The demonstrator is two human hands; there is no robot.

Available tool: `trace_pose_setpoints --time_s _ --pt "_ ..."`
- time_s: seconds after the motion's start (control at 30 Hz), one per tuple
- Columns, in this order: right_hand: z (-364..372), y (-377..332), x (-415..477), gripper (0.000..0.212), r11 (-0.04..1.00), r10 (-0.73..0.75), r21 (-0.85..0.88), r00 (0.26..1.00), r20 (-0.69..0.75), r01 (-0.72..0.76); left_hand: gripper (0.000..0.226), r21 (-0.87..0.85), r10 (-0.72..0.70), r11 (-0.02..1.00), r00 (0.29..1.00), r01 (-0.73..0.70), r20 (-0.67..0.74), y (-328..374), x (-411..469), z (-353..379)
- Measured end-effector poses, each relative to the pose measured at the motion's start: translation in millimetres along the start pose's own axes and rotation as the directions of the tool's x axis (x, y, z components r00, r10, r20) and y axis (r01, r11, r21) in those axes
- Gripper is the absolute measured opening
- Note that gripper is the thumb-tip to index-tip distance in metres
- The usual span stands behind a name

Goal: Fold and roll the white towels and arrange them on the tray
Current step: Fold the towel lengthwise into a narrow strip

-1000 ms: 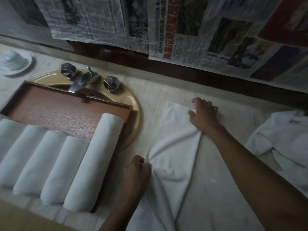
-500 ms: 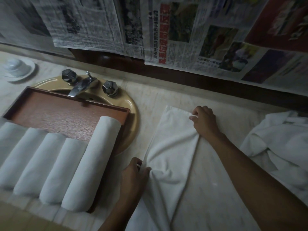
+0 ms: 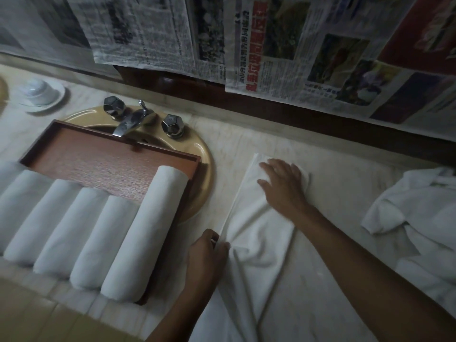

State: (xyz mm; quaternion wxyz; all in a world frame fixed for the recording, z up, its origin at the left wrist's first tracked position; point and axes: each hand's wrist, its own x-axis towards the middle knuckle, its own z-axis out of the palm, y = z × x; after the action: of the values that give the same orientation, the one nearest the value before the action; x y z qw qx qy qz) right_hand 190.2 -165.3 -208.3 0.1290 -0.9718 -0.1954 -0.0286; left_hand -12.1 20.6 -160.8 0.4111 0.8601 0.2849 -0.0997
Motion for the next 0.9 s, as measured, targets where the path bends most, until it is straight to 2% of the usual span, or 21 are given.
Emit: trace_pose_setpoints --time_s 0.07,0.1,0.17,0.2,0.27,0.33,0.4,0.5,0.57,0.67,0.73,0.8,0.9 --pt "13 -5 -6 0.053 1.0 -0.002 -0.003 0.995 0.097 0.003 0.016 -0.026 -0.032 0.999 0.999 0.032 0.014 -2 2 1" --pt "17 -3 -5 0.054 1.0 -0.002 -0.011 0.994 0.106 0.003 0.018 -0.124 -0.09 0.988 0.995 0.096 0.053 -2 3 -1" --pt "18 2 -2 0.056 1.0 -0.002 -0.028 0.993 0.12 0.005 0.022 -0.389 -0.203 0.878 0.953 0.278 0.223 -1 4 -4" --pt "18 4 1 0.057 0.999 -0.005 -0.037 0.991 0.131 0.01 0.023 -0.457 -0.229 0.821 0.931 0.342 0.286 0 3 -7" --pt "19 7 5 0.057 0.999 -0.013 -0.046 0.989 0.15 0.02 0.022 -0.42 -0.211 0.859 0.951 0.291 0.228 -5 1 -8" --pt "21 10 5 0.056 0.999 -0.017 -0.046 0.989 0.149 0.024 0.022 -0.231 -0.174 0.955 0.982 0.185 0.069 -13 0 -7" --pt "22 12 5 0.056 0.998 -0.022 -0.047 0.99 0.141 0.029 0.023 -0.135 -0.155 0.979 0.988 0.152 -0.014 -16 -2 -5" --pt "19 11 11 0.057 0.998 -0.011 -0.057 0.987 0.159 0.021 0.022 -0.091 -0.145 0.986 0.988 0.14 -0.052 -11 -4 -2" --pt "12 3 14 0.058 0.996 0.004 -0.088 0.985 0.173 0.011 0.022 -0.07 -0.13 0.99 0.99 0.126 -0.051 -10 -3 -1" --pt "9 -22 -1 0.057 0.996 -0.046 -0.069 0.988 0.15 0.057 0.022 -0.072 -0.132 0.989 0.989 0.127 -0.066 -10 -3 -1" --pt "17 -32 -19 0.061 0.996 -0.062 -0.051 0.979 0.196 0.073 0.021 -0.071 -0.131 0.989 0.989 0.127 -0.064 -10 -3 -1" --pt "24 -30 -22 0.063 0.995 -0.052 -0.068 0.979 0.195 0.066 0.019 -0.138 -0.163 0.977 0.986 0.164 0.02 -13 -1 0" --pt "25 -20 7 0.064 0.996 -0.043 -0.071 0.979 0.2 0.059 0.018 -0.342 -0.249 0.885 0.943 0.315 0.223 -14 1 -4"
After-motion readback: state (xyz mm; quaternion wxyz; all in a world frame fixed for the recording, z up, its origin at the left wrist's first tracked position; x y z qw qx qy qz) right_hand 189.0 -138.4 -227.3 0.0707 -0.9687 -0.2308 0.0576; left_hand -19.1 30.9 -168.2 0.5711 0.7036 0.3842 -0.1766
